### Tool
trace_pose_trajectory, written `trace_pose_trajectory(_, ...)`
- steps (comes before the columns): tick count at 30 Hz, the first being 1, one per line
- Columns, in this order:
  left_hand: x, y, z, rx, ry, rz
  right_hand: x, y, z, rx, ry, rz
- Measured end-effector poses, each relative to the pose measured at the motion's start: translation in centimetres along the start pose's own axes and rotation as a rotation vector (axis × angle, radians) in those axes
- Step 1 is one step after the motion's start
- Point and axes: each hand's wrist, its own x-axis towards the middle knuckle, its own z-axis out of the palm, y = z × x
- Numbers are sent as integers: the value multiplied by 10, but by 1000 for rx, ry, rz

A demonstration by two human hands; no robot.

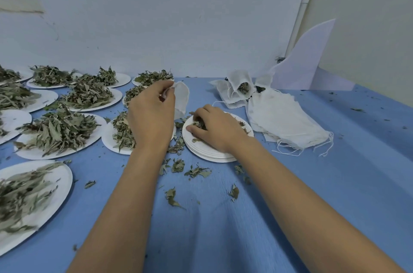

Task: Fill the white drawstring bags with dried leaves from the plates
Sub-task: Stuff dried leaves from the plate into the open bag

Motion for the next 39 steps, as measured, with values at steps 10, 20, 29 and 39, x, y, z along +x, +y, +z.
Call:
trace_pose_trajectory(10,-2,2,2,6,-10,-1,-3,0,-3,-39,61,42)
trace_pose_trajectory(20,-7,1,10,93,-32,90,-13,2,-17,-50,-48,103)
trace_pose_trajectory(29,-6,-1,11,122,-39,105,-19,5,-10,32,-161,41)
trace_pose_trajectory(39,-7,-4,13,127,-47,118,-17,2,-6,114,73,105)
